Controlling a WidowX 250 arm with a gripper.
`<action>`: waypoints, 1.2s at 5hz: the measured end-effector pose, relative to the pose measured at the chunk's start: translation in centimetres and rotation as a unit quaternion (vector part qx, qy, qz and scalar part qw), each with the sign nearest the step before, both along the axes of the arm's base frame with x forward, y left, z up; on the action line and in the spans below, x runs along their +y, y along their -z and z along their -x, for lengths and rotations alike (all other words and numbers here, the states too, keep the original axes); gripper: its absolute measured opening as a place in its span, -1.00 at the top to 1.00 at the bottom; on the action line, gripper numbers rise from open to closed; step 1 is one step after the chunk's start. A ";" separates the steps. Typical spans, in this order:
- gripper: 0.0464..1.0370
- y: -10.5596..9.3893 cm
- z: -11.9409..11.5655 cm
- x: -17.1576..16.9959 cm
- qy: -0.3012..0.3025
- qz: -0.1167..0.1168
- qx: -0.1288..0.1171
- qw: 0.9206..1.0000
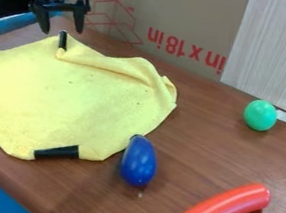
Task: Fold the cloth from top left to bottom right
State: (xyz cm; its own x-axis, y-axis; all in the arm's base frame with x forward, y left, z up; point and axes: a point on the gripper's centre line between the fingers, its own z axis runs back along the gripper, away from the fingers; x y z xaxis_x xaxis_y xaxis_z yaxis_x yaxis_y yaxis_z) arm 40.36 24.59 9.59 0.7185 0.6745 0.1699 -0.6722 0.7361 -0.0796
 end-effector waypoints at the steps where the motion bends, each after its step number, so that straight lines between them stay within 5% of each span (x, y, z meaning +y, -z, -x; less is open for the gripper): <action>1: -0.87 0.9 -0.1 0.1 -0.008 -0.006 0.010 1.000; 4: 0.75 2.7 0.1 0.3 -0.011 -0.012 0.010 1.000; 6: 0.97 2.0 0.2 -0.4 -0.013 0.016 0.016 1.000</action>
